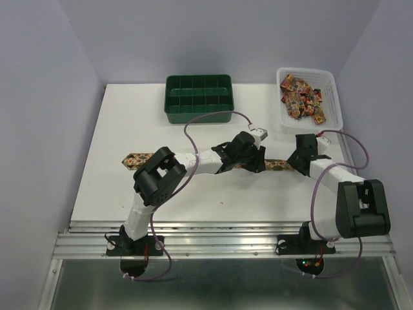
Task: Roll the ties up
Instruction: Roll the tie
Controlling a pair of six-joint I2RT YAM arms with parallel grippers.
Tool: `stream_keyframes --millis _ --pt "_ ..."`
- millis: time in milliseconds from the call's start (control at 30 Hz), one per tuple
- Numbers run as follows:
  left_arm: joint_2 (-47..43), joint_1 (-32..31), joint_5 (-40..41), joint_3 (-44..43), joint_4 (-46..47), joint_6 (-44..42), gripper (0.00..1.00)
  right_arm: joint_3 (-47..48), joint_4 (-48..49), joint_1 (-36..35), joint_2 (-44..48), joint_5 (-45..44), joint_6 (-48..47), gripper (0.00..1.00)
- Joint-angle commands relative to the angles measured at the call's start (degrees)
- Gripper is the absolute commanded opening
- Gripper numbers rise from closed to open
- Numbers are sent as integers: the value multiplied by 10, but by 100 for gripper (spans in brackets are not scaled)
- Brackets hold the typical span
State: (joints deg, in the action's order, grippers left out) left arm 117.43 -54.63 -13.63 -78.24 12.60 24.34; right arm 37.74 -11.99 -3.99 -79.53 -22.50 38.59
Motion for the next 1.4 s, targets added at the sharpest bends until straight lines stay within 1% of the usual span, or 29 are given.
stream_keyframes --millis 0,67,133,167,200,233,300,400,433,467,500,567,767,900,1067,1200,1267,1367 --pt "-17 1 1 -12 6 -17 46 -17 37 19 6 3 -45 50" --pt "-12 1 -1 -17 3 -18 46 -24 56 28 -7 27 -49 49" --pt "-10 1 4 -22 -4 -18 46 -19 63 29 -19 47 -57 44" --pt "-10 1 4 -22 -4 -18 46 -17 63 29 -33 46 -59 43" --pt "-10 1 7 -21 -5 -17 46 -14 63 29 -40 41 -59 38" --pt "-11 1 12 -20 -5 -16 46 -7 56 30 -48 45 -58 35" --pt "-11 1 12 -21 -5 -16 46 -1 57 32 -69 57 -62 33" --pt "-10 1 14 -21 -6 -17 46 4 65 33 -86 89 -67 33" --pt "-11 1 16 -21 -7 -17 46 7 65 34 -89 96 -67 31" --pt "-12 2 18 -21 -7 -17 46 9 64 35 -94 100 -66 26" --pt "-12 3 18 -20 -8 -17 46 9 65 37 -98 105 -67 15" --pt "-15 5 22 -18 -8 -17 46 8 66 38 -97 113 -63 1" --pt "-17 10 35 -21 -10 -26 46 4 50 37 -46 98 -66 1" --pt "4 13 35 -40 -16 -33 46 21 7 37 -22 65 -67 1" --pt "33 13 12 -72 -18 -44 46 48 -49 38 -16 38 -64 1" --pt "41 11 -17 -74 -13 -52 46 48 -43 37 -10 57 -69 1" --pt "41 8 -39 -63 3 -54 45 51 -46 37 -4 61 -65 1" --pt "52 4 -50 -61 13 -54 42 62 -64 37 9 57 -62 1"
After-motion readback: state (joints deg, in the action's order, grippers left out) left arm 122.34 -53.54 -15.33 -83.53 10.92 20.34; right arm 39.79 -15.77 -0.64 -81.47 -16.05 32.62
